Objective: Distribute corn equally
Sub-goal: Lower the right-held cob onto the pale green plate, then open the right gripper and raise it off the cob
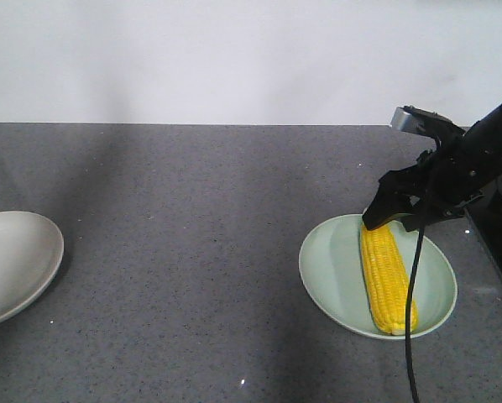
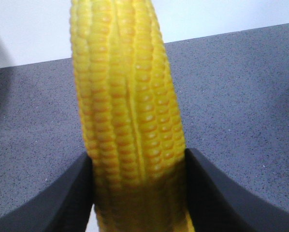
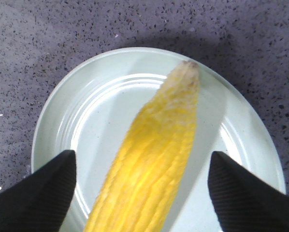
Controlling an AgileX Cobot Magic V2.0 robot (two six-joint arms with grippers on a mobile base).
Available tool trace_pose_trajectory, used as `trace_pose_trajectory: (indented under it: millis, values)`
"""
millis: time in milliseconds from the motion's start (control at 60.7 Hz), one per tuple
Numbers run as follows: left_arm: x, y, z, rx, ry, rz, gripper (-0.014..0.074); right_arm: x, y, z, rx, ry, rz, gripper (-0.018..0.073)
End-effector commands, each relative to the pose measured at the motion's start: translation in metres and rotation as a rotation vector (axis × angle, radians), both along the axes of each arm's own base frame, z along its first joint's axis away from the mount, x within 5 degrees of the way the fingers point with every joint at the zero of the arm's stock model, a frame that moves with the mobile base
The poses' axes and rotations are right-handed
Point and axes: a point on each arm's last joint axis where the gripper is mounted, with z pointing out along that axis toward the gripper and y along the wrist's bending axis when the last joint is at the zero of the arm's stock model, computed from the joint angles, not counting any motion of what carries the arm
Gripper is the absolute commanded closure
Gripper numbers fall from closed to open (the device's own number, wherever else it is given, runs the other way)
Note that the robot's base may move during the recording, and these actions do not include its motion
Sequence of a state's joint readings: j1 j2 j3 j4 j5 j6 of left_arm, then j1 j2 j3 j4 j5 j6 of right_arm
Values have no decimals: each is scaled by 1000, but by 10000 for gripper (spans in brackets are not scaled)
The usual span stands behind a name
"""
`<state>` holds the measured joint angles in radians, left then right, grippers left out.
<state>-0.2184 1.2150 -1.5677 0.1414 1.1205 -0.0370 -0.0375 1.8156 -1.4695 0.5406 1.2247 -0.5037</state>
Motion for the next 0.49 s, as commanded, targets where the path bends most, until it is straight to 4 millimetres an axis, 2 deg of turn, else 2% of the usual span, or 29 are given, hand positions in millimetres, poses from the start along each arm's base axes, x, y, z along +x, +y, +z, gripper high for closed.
trace_pose_trajectory:
  millis: [0,115,264,478]
  values:
    - [-7,2,15,-19,-102,1,447,-10,3,37,25,-105,13,-15]
    - [-7,2,15,-19,-101,2,447,-19,4,54,23,-156,13,-15]
    - [-7,2,15,-18,-96,2,447,-41,5,88,21,-255,12,-14]
    - [-8,2,14,-14,-83,5,447,-95,6,144,-1,-422,30,-14]
